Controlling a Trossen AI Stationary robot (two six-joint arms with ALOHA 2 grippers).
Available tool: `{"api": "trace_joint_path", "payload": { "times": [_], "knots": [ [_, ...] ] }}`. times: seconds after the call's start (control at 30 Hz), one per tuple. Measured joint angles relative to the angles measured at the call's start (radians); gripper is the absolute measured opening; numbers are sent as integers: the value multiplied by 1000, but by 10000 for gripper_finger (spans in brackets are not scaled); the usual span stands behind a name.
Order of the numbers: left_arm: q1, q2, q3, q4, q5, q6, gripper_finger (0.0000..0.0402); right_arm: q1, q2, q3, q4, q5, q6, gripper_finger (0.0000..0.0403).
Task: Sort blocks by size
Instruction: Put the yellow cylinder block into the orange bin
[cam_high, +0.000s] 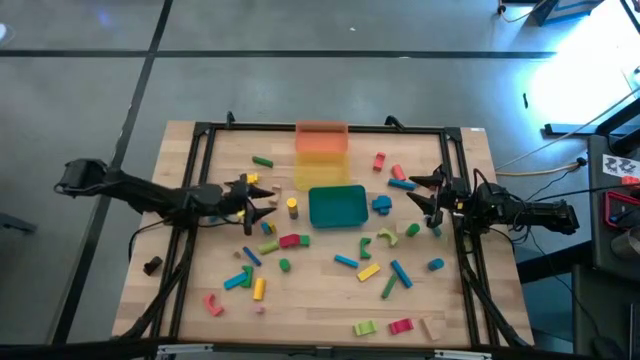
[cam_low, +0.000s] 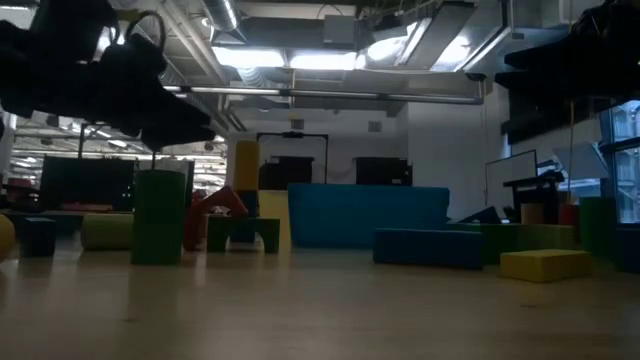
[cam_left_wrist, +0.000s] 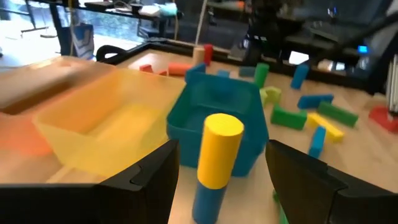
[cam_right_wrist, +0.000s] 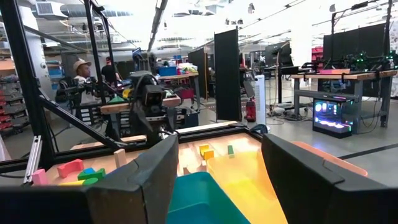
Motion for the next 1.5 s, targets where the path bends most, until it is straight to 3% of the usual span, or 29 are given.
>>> {"api": "trace_joint_path", "payload": {
  "times": [0.37,1.0,1.17,1.27,1.5],
  "knots": [
    [-3,223,113,0,0,8,224,0,0,0,0,0,0,232],
    [45,418,206,3,-1,-8,224,0,0,0,-2,-1,0,232],
    [58,453,225,2,45,7,223,0,0,0,-3,-1,0,232],
    [58,462,228,1,48,2,206,0,0,0,-5,-1,0,232],
    [58,463,228,5,47,-1,118,0,0,0,-10,-1,0,232]
  ]
}}
